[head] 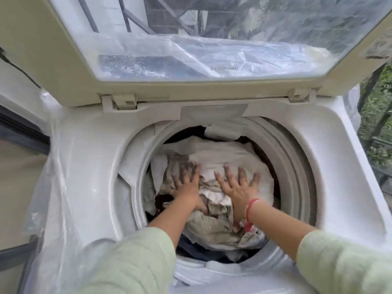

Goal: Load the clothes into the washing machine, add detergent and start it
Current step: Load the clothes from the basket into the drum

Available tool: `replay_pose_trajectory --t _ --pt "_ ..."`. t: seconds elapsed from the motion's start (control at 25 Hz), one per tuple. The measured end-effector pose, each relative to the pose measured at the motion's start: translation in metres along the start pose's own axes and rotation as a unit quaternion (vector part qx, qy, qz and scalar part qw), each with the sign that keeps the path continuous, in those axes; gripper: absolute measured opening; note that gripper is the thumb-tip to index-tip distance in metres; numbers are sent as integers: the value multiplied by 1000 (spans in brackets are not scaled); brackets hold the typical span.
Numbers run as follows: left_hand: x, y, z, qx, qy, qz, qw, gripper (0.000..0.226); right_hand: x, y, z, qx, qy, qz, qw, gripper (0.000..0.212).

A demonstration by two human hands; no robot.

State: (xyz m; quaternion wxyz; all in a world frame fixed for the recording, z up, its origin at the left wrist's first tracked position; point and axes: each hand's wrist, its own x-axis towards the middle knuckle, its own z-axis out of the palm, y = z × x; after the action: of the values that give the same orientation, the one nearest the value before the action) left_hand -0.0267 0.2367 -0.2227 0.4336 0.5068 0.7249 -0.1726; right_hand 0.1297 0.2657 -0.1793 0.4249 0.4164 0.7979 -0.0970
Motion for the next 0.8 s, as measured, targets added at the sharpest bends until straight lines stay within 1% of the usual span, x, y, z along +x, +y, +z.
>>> replay_pose_trajectory --t 0.08,0.16,0.2,0.36,0.44,0.52,0.64,0.68,0.72,0.8 --pt "20 -2 13 7 -18 -14 1000 147 16 -6 16 3 1 9 1000 156" --pt "35 1 11 19 -30 -24 999 145 37 -8 19 3 -15 22 1000 152" --pt "44 2 10 25 -27 -32 999 144 50 -10 22 2 -9 33 999 147" --pt "73 5 14 33 -25 -49 998 140 82 -17 33 4 41 66 997 113" --pt "66 7 12 33 -29 -52 998 138 80 -16 29 4 52 68 996 105" --pt "46 10 5 54 -29 -57 996 132 71 -11 16 -1 43 64 997 112" --pt "5 8 -16 111 -45 -45 992 116 43 -2 -18 -29 -3 31 999 143" --pt "-12 4 -29 137 -41 -32 989 109 29 3 -31 -28 -7 10 1000 147" --pt "-32 -1 -45 163 -20 -11 986 103 10 9 -45 -16 11 -10 1000 144" --pt "-74 -9 -77 188 66 51 979 91 -34 19 -70 26 89 -39 995 124"
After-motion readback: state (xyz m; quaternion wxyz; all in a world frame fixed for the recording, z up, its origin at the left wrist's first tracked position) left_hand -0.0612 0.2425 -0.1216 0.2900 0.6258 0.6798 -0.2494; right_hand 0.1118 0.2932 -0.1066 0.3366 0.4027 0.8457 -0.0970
